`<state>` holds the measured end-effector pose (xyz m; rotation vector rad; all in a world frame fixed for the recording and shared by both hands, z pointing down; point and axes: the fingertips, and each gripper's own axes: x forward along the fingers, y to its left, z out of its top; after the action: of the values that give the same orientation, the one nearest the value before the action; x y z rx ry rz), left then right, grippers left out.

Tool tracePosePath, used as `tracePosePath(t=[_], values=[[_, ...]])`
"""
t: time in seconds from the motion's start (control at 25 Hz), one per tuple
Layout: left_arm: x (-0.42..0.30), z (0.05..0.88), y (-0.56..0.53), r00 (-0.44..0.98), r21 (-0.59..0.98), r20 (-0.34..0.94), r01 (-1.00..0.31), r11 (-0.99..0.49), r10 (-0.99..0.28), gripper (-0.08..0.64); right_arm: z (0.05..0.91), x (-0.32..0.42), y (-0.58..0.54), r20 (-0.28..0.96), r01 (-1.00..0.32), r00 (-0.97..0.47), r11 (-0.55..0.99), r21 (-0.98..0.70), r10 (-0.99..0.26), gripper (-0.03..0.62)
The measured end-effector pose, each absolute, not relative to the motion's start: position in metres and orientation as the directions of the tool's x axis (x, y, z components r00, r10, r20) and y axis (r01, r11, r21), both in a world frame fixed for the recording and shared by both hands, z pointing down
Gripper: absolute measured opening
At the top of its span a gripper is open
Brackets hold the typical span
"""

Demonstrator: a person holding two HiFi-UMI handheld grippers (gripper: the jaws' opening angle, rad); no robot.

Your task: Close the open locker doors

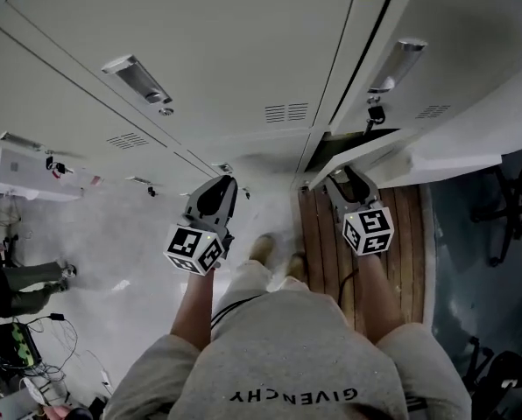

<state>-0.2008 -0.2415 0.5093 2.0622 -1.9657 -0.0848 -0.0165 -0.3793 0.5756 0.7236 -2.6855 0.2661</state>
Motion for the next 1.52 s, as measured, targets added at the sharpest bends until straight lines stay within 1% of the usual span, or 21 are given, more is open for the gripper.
tracePosePath(t=[0.72, 1.2, 1.4, 1.52], values=[[-0.247, 0.513, -0.205, -0.077, 0.247, 0.167, -0.962, 0.117, -0.983, 0.031, 0.575, -0.06, -0.419, 0.363, -0.518, -0.812, 0.85, -0.09, -0.457, 0.204], [-0.256, 0.517, -0.184, -0.135, 0.254, 0.175, -0.951, 0.177, -0.975, 0.031, 0.575, -0.062, -0.421, 0.356, -0.523, -0.813, 0.847, -0.099, -0.461, 0.202], [-0.256, 0.514, -0.174, -0.154, 0.251, 0.164, -0.949, 0.192, -0.974, 0.031, 0.566, -0.065, -0.409, 0.338, -0.493, -0.832, 0.865, -0.092, -0.439, 0.202], [-0.257, 0.512, -0.165, -0.17, 0.248, 0.16, -0.947, 0.206, -0.972, 0.031, 0.562, -0.063, -0.395, 0.332, -0.47, -0.845, 0.879, -0.086, -0.419, 0.165]])
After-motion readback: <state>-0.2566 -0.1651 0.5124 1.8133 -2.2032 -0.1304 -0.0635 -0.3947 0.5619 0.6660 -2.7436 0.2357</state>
